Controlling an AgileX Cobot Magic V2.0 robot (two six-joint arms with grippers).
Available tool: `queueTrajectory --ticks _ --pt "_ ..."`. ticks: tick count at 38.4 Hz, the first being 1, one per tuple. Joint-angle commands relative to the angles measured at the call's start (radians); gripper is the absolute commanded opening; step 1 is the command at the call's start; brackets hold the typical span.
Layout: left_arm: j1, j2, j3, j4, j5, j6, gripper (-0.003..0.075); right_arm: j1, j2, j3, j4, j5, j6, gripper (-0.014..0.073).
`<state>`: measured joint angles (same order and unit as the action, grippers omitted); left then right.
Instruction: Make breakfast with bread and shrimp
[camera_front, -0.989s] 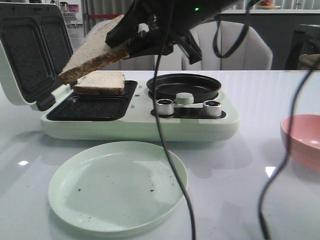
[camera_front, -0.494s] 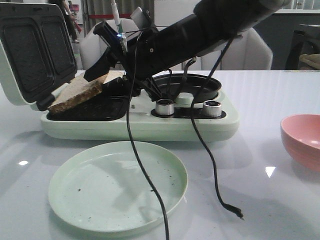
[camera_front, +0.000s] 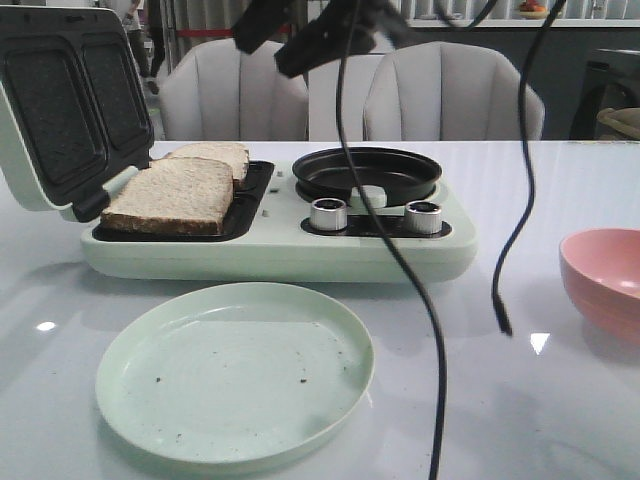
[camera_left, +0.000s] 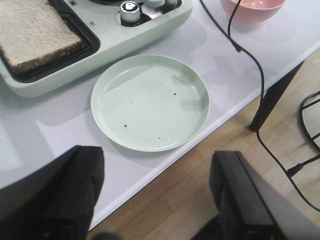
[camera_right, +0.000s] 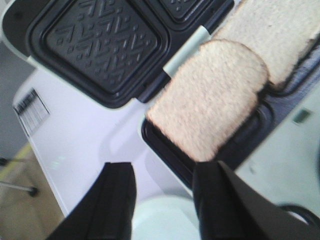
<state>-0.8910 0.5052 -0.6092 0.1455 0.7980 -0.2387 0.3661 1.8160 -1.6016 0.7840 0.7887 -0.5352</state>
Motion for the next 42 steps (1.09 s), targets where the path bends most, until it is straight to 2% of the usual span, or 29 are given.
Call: queueTrajectory --ticks 1,6,13,30,37,42 --pt "-0.006 0.004 -0.028 0.013 -0.078 0.004 0.0508 0.006 -0.166 0.002 -0.19 0.002 0.129 0.0392" --pt "-0.006 0.004 -0.028 0.013 -0.078 0.004 0.0508 0.007 -0.363 0.125 -0.438 0.006 0.268 0.0392" --pt "-0.006 0.004 -0.028 0.017 -0.078 0.004 0.0508 0.007 -0.635 0.411 -0.631 -0.003 0.411 0.0392" --pt "-0.006 0.004 -0.028 0.017 -0.114 0.004 0.0508 0.007 -0.992 0.781 -0.663 -0.048 0.459 0.0392" --pt "-0.006 0.008 -0.03 0.017 -0.111 0.004 0.0508 0.007 -1.06 0.819 -0.663 -0.04 0.459 0.0392" --pt "-0.006 0.046 -0.066 0.017 -0.029 0.004 0.0508 0.007 -1.064 0.819 -0.659 -0.029 0.459 0.0392"
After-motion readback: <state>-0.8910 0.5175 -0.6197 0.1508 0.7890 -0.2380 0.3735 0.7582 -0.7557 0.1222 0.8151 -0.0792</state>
